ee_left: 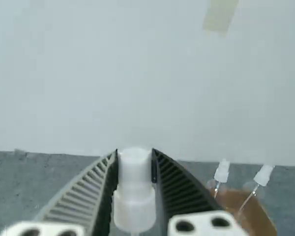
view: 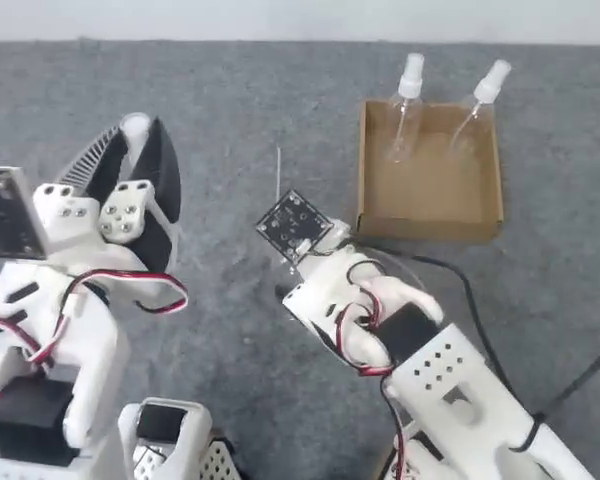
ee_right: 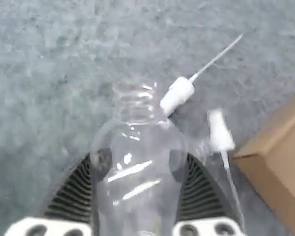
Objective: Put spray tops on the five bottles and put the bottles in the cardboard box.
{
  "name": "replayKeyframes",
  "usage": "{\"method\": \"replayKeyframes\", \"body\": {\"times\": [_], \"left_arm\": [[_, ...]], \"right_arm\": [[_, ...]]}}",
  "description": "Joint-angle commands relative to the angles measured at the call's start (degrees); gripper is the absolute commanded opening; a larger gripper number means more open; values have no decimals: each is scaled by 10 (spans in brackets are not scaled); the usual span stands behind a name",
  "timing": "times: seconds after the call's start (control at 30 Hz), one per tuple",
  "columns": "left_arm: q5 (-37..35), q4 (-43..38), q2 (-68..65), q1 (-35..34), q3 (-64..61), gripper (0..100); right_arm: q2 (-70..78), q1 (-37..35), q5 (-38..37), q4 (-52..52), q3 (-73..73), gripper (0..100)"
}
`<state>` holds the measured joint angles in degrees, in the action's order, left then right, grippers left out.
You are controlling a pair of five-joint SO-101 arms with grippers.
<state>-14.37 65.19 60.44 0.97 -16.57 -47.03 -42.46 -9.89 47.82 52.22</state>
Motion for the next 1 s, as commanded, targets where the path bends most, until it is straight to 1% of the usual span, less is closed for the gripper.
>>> {"method": "replayKeyframes", "body": {"times": [0.0,0.13,0.23,0.43,0.67,0.83,0.97], "left_arm": [[-18,-43,-14,1,22,10],[-38,-83,-11,0,0,10],[-40,-92,-13,0,-20,10],[-39,-123,-12,-1,-67,10],[-39,-127,-10,-1,-110,10],[-39,-106,-9,2,-130,10],[-40,-71,-9,5,-136,10]], "right_arm": [[0,-29,-6,-79,19,6],[0,-81,-7,-192,80,6],[0,-98,-7,-232,103,6],[0,-99,-6,-242,105,6],[0,-98,-6,-242,105,6],[0,-97,26,-244,105,6],[0,-97,29,-259,105,6]]}}
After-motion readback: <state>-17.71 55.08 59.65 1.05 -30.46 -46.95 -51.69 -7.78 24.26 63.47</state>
